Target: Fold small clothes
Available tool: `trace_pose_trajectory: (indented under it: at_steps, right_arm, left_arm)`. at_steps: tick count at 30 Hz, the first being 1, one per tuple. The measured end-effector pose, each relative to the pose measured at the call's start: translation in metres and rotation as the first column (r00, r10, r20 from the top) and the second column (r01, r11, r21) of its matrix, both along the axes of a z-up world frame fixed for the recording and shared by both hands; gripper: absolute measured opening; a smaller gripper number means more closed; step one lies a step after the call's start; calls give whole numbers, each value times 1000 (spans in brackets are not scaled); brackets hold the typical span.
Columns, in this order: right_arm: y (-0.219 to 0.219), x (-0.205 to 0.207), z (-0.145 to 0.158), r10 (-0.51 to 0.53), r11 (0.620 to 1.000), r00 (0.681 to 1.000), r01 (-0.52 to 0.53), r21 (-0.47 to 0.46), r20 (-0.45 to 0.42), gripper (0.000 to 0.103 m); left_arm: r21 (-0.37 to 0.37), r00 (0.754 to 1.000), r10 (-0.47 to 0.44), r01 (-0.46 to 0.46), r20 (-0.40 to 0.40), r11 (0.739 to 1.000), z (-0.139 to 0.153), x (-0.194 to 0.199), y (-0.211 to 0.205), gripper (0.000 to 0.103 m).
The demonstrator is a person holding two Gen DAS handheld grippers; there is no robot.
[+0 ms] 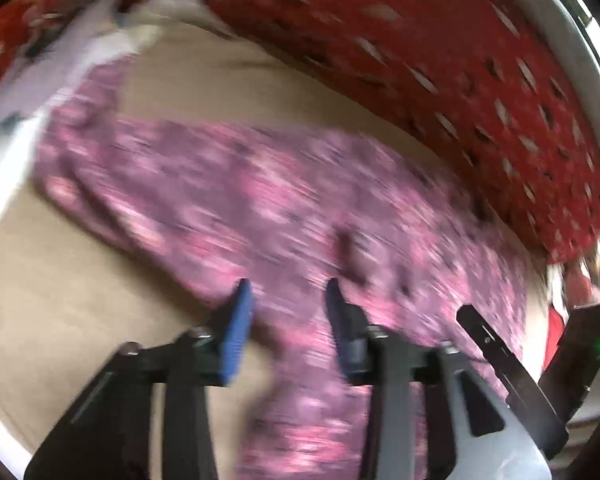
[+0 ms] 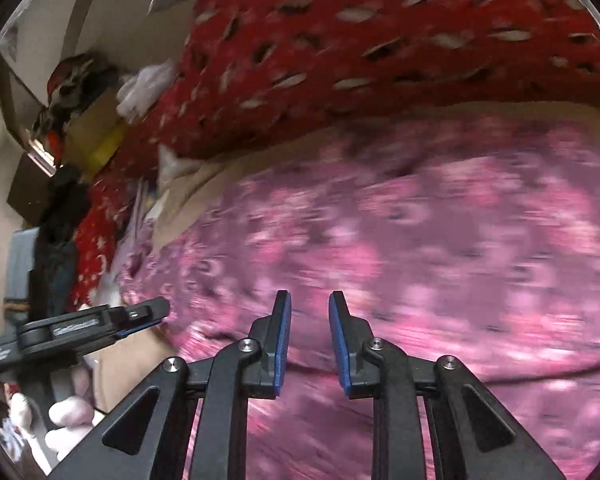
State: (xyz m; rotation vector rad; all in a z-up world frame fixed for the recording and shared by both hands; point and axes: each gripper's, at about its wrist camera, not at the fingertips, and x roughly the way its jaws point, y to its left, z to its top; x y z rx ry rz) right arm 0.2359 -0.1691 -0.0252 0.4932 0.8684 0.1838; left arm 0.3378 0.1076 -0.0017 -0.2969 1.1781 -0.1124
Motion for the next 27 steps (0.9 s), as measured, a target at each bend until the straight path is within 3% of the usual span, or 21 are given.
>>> trace_pose_trajectory:
  at_steps: [2, 4, 6, 9, 12, 14, 17, 18, 19, 20, 21, 25, 27]
  right_arm:
    - [24, 17, -15, 37, 998, 999, -37, 41, -11, 24]
    - [39, 23, -36, 72, 997, 995, -69, 33, -74, 37]
    - [55, 6, -42, 76, 993, 993, -67, -99, 87, 37]
    - [67, 0, -42, 80, 984, 991, -62, -168, 103, 40]
    - [66, 1, -43, 84, 988, 990, -69, -139, 110, 42]
    - [64, 1, -43, 84, 989, 990, -69, -130, 115, 42]
    - [61, -1, -42, 83, 989, 990, -68, -128, 117, 42]
    - [61, 0, -42, 83, 990, 990, -68, -126, 116, 42]
    - [61, 0, -42, 82, 990, 990, -68, -123, 118, 42]
    - [60, 0, -41, 82, 991, 989, -68, -118, 119, 42]
    - [58, -1, -41, 82, 991, 989, -68, -114, 120, 42]
    - [58, -1, -41, 82, 992, 989, -69, -105, 125, 42]
    - [57, -1, -42, 81, 992, 989, -69, -102, 126, 42]
  left_arm:
    - [35, 997, 74, -74, 3, 997, 5, 11, 42, 44]
    - [50, 991, 133, -132, -27, 990, 4, 25, 82, 44]
    - [64, 978, 201, -197, -56, 978, 2, 39, 119, 45]
    - [103, 955, 280, -270, -101, 957, -6, 69, 163, 45]
    - [61, 934, 313, -307, -170, 950, -24, 90, 171, 45]
    - [32, 937, 294, -294, -191, 955, -30, 98, 163, 45]
    - [126, 952, 259, -240, -162, 963, -34, 109, 143, 48]
    - [174, 952, 256, -227, -168, 958, -35, 108, 138, 43]
    - [205, 950, 258, -221, -174, 953, -33, 106, 139, 24]
    - [215, 949, 262, -223, -175, 951, -34, 103, 141, 16]
    - [192, 945, 274, -240, -177, 952, -33, 97, 150, 12]
    - [-18, 925, 342, -349, -169, 937, -20, 44, 196, 11]
    - [-28, 921, 359, -367, -155, 930, -19, 17, 214, 11]
